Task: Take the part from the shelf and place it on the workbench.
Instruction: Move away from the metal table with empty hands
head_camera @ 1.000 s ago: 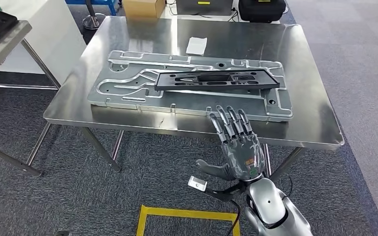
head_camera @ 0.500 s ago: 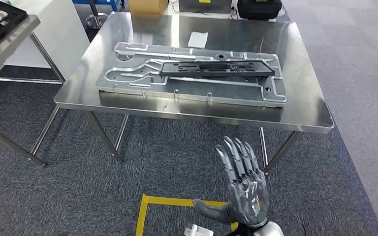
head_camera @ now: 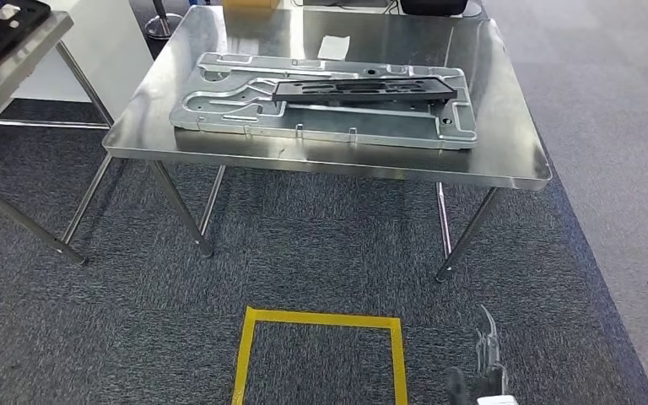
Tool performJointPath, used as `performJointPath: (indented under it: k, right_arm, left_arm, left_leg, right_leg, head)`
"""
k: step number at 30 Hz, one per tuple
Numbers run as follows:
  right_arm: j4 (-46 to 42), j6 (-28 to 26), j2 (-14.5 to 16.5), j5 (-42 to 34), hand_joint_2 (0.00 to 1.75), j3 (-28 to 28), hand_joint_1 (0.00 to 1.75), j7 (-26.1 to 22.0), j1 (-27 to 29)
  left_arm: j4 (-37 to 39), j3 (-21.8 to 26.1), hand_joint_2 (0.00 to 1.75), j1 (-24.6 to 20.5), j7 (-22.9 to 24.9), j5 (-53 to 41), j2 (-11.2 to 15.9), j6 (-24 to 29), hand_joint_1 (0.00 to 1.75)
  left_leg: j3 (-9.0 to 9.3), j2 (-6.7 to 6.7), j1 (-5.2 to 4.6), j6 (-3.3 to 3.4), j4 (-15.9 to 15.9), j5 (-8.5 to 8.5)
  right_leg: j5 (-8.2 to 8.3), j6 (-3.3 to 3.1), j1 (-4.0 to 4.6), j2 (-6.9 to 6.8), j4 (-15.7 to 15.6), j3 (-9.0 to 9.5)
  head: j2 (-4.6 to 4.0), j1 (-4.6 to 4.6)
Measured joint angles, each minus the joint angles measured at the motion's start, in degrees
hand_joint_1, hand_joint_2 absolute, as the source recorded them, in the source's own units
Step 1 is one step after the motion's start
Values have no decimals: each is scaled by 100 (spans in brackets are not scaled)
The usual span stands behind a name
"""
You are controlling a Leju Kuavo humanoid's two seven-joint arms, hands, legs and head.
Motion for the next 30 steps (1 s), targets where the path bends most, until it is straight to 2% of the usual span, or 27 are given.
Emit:
performJointPath:
  k: [1,2,4,5,6,7,8,9,10,11,12,13,15,16,18,20,21,22,23,24,26,27,28,30]
  right_arm:
    - [391,425,82,-253,0,-413,0,-63,-29]
    - [823,834,146,-385,0,-845,0,-133,-82]
    - [1770,1409,252,-371,0,-1769,0,-219,-270]
    - [2227,1516,308,-281,0,-2212,0,-215,-381]
    - [2643,1543,361,-177,0,-2615,0,-189,-488]
    - [3003,1534,406,-77,0,-2966,0,-153,-579]
    - [3293,1515,443,0,0,-3245,0,-103,-654]
    - [3555,1485,478,64,0,-3487,0,-19,-730]
    - [3806,1443,513,132,0,-3713,0,103,-815]
    - [4053,1396,543,212,0,-3933,0,246,-912]
    - [4284,1349,568,301,0,-4150,0,384,-1007]
    - [4482,1316,591,388,0,-4347,0,483,-1088]
    - [4808,1303,618,539,0,-4680,0,592,-1216]
    - [4957,1321,625,616,0,-4832,0,647,-1277]
    - [5262,1358,621,770,0,-5161,0,820,-1425]
    - [5578,1356,599,917,0,-5505,0,1007,-1578]
    - [5732,1341,581,999,0,-5664,0,1073,-1642]
    - [5881,1328,561,1085,0,-5806,0,1115,-1697]
    - [6018,1321,540,1176,0,-5928,0,1137,-1744]
    - [6132,1327,518,1261,0,-6023,0,1144,-1783]
    - [6315,1371,469,1412,0,-6159,0,1139,-1845]
    - [6392,1402,447,1486,0,-6205,0,1136,-1874]
    - [6473,1431,422,1568,0,-6244,0,1134,-1903]
    - [6627,1483,376,1756,0,-6301,0,1139,-1950]
  left_arm:
    - [-2,40,0,4,0,-17,-16,8,0]
    - [-3,79,0,16,3,-31,-35,17,0]
    - [-8,161,0,40,10,-47,-70,37,0]
    - [-11,200,0,46,14,-49,-84,43,0]
    - [-17,237,0,48,16,-52,-94,48,0]
    - [-24,270,0,49,20,-55,-105,51,0]
    - [-31,297,0,49,23,-58,-113,53,0]
    - [-39,324,0,48,26,-59,-119,56,0]
    - [-47,349,0,43,29,-56,-123,59,0]
    - [-56,374,0,35,30,-52,-128,62,0]
    - [-64,401,0,26,30,-48,-134,64,0]
    - [-73,430,0,20,30,-44,-140,66,0]
    - [-85,483,0,17,80,-46,-160,99,0]
    - [-90,503,0,16,147,-53,-169,134,0]
    - [-108,544,0,16,304,-79,-180,205,0]
    - [-142,596,0,20,380,-103,-180,221,0]
    - [-163,621,0,22,395,-111,-182,213,0]
    - [-184,641,0,24,405,-112,-187,201,0]
    - [-205,656,0,25,416,-112,-196,189,0]
    - [-225,673,0,23,424,-112,-205,178,0]
    - [-256,710,0,14,443,-112,-227,161,0]
    - [-271,731,0,8,452,-112,-235,154,0]
    - [-285,750,0,5,461,-113,-241,150,0]
    - [-317,774,0,8,469,-130,-250,148,0]
  left_leg:
    - [-42,-9,13,-26,61,-93]
    - [-106,-19,22,-47,219,-288]
    - [-297,-25,33,-80,854,-826]
    - [-382,-25,33,-95,1231,-998]
    - [-418,-25,33,-107,1512,-1046]
    - [-365,-25,34,-113,1612,-975]
    - [-202,-25,34,-112,1488,-841]
    - [60,-27,35,-101,1157,-721]
    - [351,-31,30,-80,764,-685]
    - [571,-35,19,-55,432,-696]
    - [702,-37,6,-25,204,-748]
    - [735,-38,-10,11,119,-794]
    - [700,-29,-2,105,51,-764]
    - [685,-23,9,161,20,-731]
    - [634,-14,27,246,-25,-656]
    - [554,-29,23,270,-23,-595]
    - [516,-47,21,267,-19,-567]
    - [482,-76,20,258,-15,-541]
    - [458,-115,20,245,-10,-517]
    - [442,-158,20,228,-6,-496]
    - [414,-226,14,182,5,-455]
    - [397,-253,10,150,7,-431]
    - [382,-281,10,112,3,-404]
    - [354,-348,12,33,-14,-350]
  right_leg:
    - [56,-39,-7,-16,-5,-40]
    - [112,-80,-21,-37,-9,-84]
    - [193,-127,-24,-63,23,-197]
    - [224,-130,-20,-71,56,-266]
    - [249,-124,-17,-75,99,-339]
    - [265,-118,-16,-78,152,-414]
    - [272,-112,-17,-77,209,-481]
    - [272,-104,-19,-74,268,-534]
    - [270,-89,-16,-68,325,-585]
    - [270,-65,-11,-60,369,-623]
    - [275,-33,-6,-54,401,-651]
    - [287,4,-3,-51,414,-673]
    - [298,76,-4,-45,430,-686]
    - [241,108,-7,-35,494,-718]
    - [-90,160,-24,-5,942,-928]
    - [-490,193,-35,9,1666,-1265]
    - [-566,201,-41,11,1908,-1367]
    - [-520,202,-47,13,1948,-1365]
    - [-366,194,-53,23,1759,-1247]
    - [-155,174,-58,56,1389,-1037]
    - [145,115,-55,230,600,-628]
    - [205,91,-45,291,377,-528]
    - [217,70,-30,324,286,-501]
    - [280,18,-27,234,249,-518]
  head:
    - [-1,-3]
    - [-1,-12]
    - [0,-27]
    - [0,-29]
    - [0,-27]
    - [0,-28]
    - [1,-28]
    - [0,-29]
    - [1,-30]
    - [1,-29]
    - [0,-31]
    - [0,-33]
    - [0,-36]
    - [1,-27]
    - [1,-1]
    - [1,17]
    - [1,16]
    - [1,16]
    - [1,17]
    - [1,17]
    - [1,15]
    - [1,13]
    - [1,13]
    - [1,14]
